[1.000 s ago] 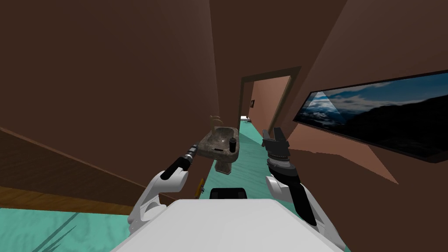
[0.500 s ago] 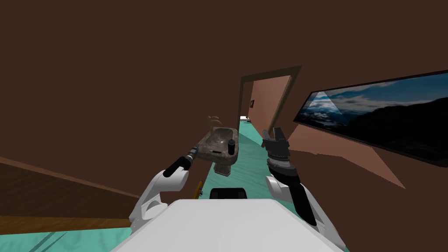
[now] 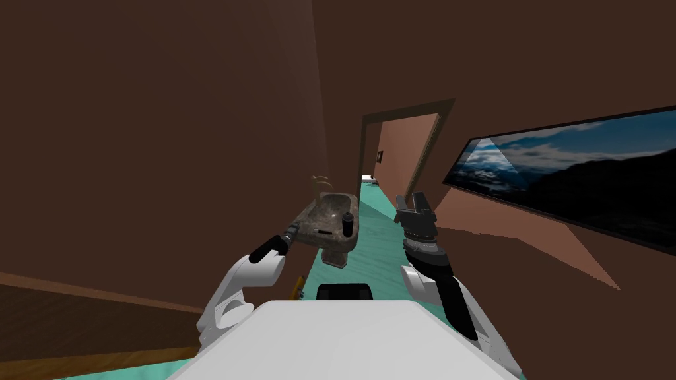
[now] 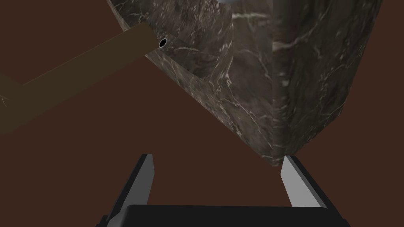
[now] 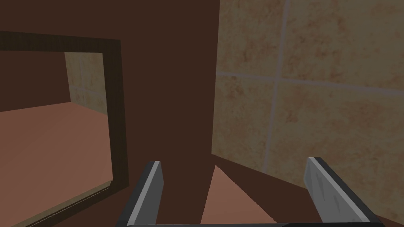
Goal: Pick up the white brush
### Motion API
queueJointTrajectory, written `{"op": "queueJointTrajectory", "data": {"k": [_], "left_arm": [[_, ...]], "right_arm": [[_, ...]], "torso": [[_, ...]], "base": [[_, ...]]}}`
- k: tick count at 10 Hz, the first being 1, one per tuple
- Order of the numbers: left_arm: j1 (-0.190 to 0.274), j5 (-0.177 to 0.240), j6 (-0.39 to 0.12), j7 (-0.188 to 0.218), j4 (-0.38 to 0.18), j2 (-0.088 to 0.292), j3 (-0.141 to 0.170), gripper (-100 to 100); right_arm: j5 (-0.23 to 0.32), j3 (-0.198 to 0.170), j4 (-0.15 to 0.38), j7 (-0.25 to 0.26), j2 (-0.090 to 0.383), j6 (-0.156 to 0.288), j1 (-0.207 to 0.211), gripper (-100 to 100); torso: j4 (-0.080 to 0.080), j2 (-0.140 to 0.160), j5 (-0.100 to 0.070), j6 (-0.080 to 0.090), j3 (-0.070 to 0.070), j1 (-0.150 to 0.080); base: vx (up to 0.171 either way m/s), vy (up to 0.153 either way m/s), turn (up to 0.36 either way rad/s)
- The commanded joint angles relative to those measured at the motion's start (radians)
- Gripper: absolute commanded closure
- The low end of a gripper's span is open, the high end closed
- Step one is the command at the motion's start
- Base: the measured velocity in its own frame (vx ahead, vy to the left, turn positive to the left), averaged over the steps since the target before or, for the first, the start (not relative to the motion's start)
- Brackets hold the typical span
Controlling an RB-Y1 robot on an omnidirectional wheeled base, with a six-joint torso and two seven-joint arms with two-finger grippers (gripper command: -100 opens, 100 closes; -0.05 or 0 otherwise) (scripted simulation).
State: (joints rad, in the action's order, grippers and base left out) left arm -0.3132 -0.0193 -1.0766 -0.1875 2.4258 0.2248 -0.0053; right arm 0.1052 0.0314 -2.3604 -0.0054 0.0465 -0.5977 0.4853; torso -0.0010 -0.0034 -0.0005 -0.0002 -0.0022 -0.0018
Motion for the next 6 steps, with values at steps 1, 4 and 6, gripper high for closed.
{"op": "queueJointTrajectory", "data": {"k": [1, 4, 6], "left_arm": [[0.004, -0.001, -0.038, -0.001, -0.002, -0.001, 0.000, -100], [0.013, -0.001, -0.108, -0.005, 0.001, -0.005, -0.002, -100], [0.022, -0.002, -0.177, -0.009, 0.004, -0.009, -0.003, -100]], "right_arm": [[0.000, 0.000, 0.000, 0.000, 0.000, 0.000, 0.000, 0], [0.000, 0.000, 0.000, 0.000, 0.000, 0.000, 0.000, 0], [0.000, 0.000, 0.000, 0.000, 0.000, 0.000, 0.000, 0]], "torso": [[0.000, 0.000, 0.000, 0.000, 0.000, 0.000], [0.000, 0.001, 0.000, 0.000, 0.000, 0.000], [0.000, 0.001, 0.000, 0.000, 0.001, 0.000]], "base": [[0.023, -0.014, 0.003], [0.043, -0.023, -0.009], [0.053, -0.026, -0.015]]}}
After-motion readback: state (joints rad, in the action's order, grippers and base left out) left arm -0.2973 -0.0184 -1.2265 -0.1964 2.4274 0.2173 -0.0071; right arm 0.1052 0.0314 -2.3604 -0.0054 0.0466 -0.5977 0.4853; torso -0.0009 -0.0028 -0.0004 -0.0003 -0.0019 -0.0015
